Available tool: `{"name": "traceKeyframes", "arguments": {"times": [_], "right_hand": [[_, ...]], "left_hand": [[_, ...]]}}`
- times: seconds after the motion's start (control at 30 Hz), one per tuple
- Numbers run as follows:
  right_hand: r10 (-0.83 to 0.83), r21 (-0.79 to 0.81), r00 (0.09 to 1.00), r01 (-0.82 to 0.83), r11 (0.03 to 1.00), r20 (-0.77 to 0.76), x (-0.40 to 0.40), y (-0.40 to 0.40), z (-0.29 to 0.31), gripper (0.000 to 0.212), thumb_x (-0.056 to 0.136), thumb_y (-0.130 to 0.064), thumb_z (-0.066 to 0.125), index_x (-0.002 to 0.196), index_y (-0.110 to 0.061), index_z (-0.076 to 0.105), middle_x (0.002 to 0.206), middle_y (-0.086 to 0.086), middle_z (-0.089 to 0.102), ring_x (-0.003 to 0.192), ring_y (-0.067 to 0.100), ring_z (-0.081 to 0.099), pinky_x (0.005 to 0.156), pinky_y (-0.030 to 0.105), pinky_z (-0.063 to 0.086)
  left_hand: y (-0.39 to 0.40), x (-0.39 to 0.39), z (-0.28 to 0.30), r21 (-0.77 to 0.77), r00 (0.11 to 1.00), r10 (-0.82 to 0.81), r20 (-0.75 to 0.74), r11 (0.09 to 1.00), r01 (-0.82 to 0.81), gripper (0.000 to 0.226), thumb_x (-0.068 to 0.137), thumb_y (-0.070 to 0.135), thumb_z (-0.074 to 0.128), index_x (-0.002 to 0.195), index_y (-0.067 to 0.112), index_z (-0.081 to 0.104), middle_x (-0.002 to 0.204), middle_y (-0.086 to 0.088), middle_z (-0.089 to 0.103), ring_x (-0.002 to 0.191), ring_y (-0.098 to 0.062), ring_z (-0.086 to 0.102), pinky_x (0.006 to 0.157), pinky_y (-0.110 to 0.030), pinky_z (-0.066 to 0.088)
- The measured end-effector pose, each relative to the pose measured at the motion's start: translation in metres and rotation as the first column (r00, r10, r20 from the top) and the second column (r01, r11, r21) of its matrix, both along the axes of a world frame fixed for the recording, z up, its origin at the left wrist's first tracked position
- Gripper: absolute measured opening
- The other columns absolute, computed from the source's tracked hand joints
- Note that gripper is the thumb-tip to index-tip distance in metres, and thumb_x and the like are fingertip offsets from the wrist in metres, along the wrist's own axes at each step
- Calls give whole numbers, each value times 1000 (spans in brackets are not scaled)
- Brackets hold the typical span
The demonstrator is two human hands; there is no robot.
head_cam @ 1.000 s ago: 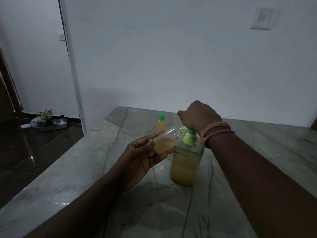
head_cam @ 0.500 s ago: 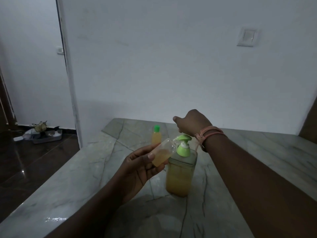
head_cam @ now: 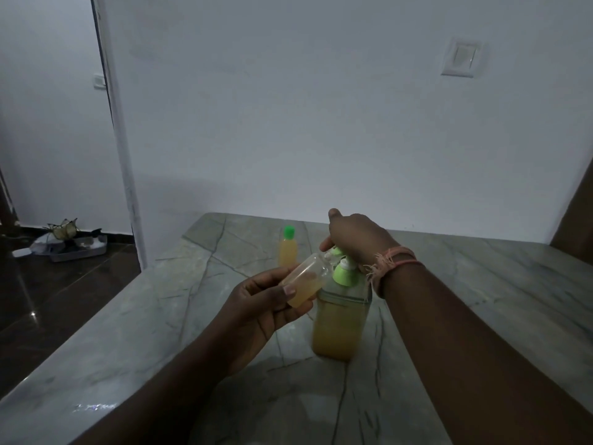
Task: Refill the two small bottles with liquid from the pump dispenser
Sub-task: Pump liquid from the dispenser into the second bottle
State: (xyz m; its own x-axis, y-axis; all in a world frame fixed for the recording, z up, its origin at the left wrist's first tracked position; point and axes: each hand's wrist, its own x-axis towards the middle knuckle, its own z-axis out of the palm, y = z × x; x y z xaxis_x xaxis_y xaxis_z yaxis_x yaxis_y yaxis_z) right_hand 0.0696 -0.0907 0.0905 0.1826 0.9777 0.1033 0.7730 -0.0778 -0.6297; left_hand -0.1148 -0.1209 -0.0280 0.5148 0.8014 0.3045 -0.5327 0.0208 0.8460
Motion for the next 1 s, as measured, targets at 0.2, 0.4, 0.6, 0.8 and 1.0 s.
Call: {"name": "traceKeyframes", "arguments": {"times": [0.2,0.4,0.6,0.8,1.0], "right_hand": [[165,-86,984,-170,982,-64,8,-3,1,68,99,-53,22,85,-16,77,101,5,66,89,24,59,85,37,49],[182,-252,977,-205,946,-113,9,0,13,70,96,-60,25,85,-11,75,83,5,70,73,26,59,59,31,48],[103,-190,990,-83,978,94,6,5,11,60,102,-39,20,104,-6,69,73,-4,67,61,12,50,58,23,38],[48,-151,971,-13,988,234,6,10,1,55,103,-38,21,117,-7,65,120,12,61,93,25,55,84,30,39],[70,-184,957,-18,983,283,-1,4,5,51,104,-30,20,125,-4,58,133,14,54,119,29,52,95,30,38]], "left_hand": [[-4,3,1,-6,1000,-11,-13,1000,11,59,78,21,84,132,8,63,136,-23,60,123,-41,60,93,-37,55],[-8,8,2,53,998,0,-62,999,3,54,80,16,79,132,13,65,134,-17,63,122,-37,61,93,-36,55],[-8,8,1,77,994,38,-99,997,-30,54,79,23,83,129,15,67,132,-13,64,122,-36,61,92,-35,56],[-7,8,-1,122,995,14,-100,993,-1,51,82,24,80,130,14,66,130,-13,65,119,-33,63,91,-34,56],[-10,8,0,120,991,48,-126,992,-33,49,79,27,82,126,19,69,129,-10,67,118,-31,65,90,-33,56]]}}
